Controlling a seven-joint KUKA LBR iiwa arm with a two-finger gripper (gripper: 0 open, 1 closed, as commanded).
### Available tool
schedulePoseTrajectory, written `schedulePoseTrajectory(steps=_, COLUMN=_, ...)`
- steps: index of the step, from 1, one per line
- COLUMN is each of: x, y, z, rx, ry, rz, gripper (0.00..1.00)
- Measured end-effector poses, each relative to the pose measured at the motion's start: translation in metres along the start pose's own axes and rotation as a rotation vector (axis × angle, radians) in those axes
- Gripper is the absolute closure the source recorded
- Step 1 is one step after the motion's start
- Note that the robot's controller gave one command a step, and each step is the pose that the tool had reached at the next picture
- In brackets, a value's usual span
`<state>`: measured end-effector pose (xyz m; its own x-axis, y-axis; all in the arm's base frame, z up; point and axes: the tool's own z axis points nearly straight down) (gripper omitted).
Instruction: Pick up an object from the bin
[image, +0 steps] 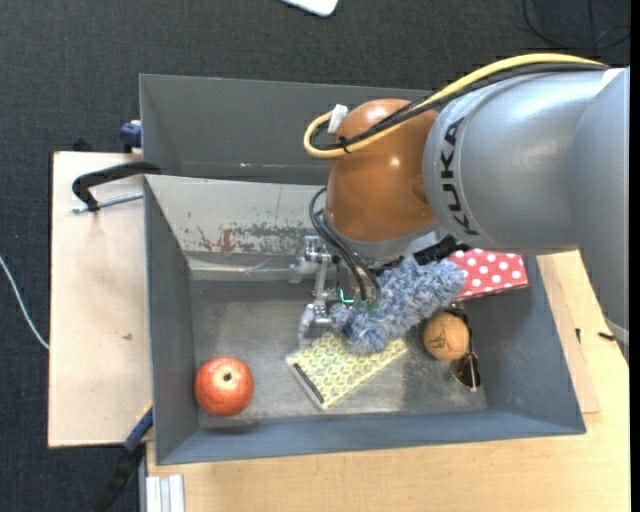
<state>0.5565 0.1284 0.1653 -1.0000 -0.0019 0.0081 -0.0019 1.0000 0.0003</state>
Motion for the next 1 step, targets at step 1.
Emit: schedulePoseTrajectory(steps=1, x=-0.002, y=-0.0005, z=-0.0045, rx=-0.001, ry=-0.008, rz=0.002, gripper=0.0)
